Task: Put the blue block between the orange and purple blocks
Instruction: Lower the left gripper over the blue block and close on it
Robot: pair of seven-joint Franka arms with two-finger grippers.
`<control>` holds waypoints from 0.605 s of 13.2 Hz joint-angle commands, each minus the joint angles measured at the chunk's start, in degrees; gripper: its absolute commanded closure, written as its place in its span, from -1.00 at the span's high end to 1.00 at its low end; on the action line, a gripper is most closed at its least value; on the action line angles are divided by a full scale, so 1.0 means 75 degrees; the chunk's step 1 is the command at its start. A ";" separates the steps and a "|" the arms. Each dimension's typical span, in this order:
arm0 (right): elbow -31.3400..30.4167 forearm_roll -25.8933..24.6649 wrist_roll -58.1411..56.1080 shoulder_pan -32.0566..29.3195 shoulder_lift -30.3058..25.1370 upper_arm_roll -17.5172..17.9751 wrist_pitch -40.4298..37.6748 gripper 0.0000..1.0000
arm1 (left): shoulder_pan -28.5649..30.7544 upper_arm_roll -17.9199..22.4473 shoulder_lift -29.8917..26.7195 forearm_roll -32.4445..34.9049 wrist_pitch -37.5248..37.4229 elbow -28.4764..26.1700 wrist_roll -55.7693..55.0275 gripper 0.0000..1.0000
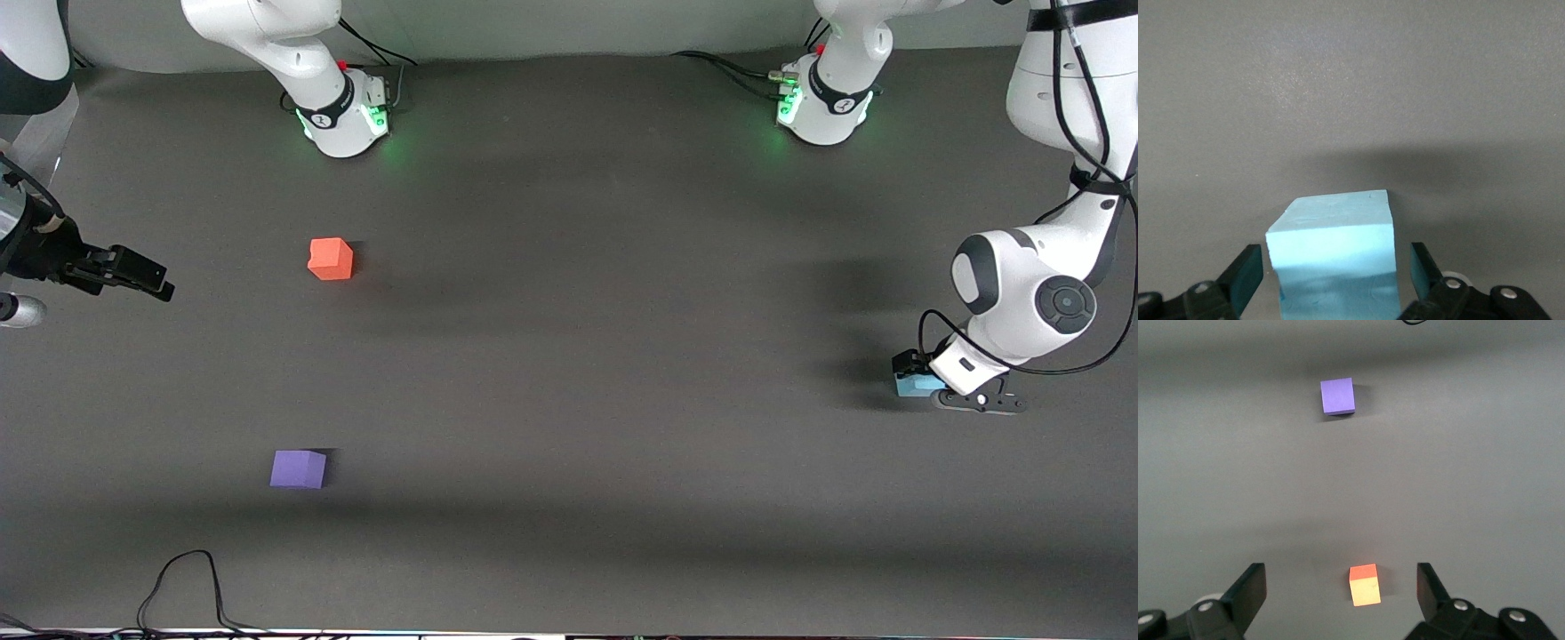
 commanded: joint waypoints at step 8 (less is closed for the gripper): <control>0.0030 -0.0110 -0.0134 0.0016 -0.0066 0.0001 -0.0007 1.00 | -0.0051 0.0020 -0.0351 -0.0383 -0.1617 0.1076 -0.0081 0.00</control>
